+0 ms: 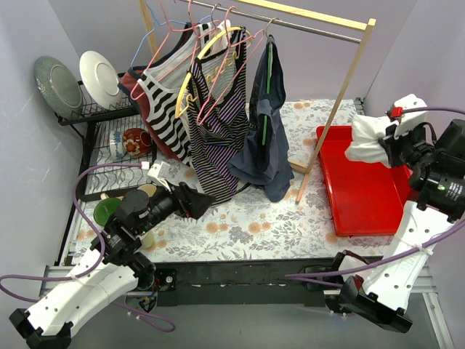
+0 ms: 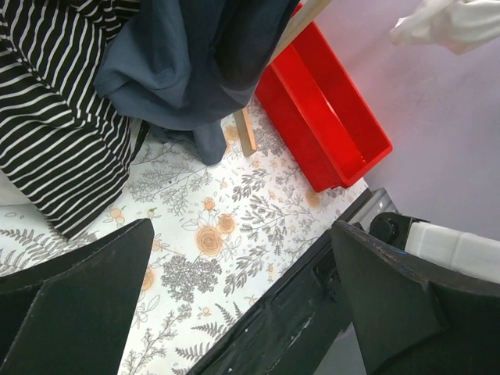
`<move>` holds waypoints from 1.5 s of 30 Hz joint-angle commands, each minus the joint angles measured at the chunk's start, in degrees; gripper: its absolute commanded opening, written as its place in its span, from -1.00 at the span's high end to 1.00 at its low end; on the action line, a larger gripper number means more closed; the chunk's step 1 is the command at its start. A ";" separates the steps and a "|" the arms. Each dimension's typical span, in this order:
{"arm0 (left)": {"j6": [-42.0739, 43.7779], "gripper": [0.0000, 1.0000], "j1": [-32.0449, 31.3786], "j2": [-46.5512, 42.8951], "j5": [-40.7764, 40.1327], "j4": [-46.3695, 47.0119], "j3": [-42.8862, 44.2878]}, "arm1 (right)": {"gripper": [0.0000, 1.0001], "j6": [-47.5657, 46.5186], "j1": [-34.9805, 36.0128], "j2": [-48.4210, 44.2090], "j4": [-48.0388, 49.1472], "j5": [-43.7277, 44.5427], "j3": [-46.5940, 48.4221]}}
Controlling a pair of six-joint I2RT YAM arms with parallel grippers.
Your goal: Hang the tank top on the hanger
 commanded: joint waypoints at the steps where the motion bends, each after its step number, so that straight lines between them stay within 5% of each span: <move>1: -1.42 -0.96 -0.05 -1.24 1.01 2.80 2.50 | 0.97 4.26 2.40 3.19 -12.37 -19.51 6.01; 4: -2.57 -0.96 -0.05 -1.68 1.09 3.60 2.24 | 0.97 9.96 9.68 1.71 -9.41 -25.07 3.14; 8: -3.19 -0.96 -0.05 -0.54 1.88 3.42 2.67 | 0.97 18.94 27.06 -0.06 0.44 -20.69 -5.48; 14: -4.50 -0.96 -0.05 1.22 3.73 2.98 3.29 | 0.78 14.04 40.52 2.40 0.98 -18.06 -13.84; 17: -5.38 -0.96 -0.05 1.66 5.65 3.77 2.42 | 0.29 5.96 47.38 3.45 -2.44 -16.03 -18.13; 19: -6.96 -0.96 0.04 2.19 6.98 4.39 0.84 | -0.23 2.88 50.21 3.63 -3.41 -13.31 -20.95; 23: -12.14 -0.96 -0.05 5.34 12.50 7.88 -4.17 | -0.58 -1.53 52.51 2.41 -1.07 -4.71 -27.29; 28: -15.75 -0.86 -1.01 13.42 20.61 10.98 -7.25 | -0.61 -1.18 52.51 -1.82 6.25 1.64 -34.76; 34: -13.21 -0.65 -16.99 30.26 1.32 5.46 -0.59 | -0.56 -5.22 52.51 -2.52 17.66 2.09 -46.34; 39: -12.15 -0.51 -19.47 40.85 -7.34 6.40 4.17 | -0.40 -14.35 52.60 -1.21 24.43 -8.89 -52.34; 45: -11.18 -0.51 -19.47 42.80 -12.00 10.36 4.70 | -0.38 -18.31 55.14 3.96 32.44 -9.43 -52.35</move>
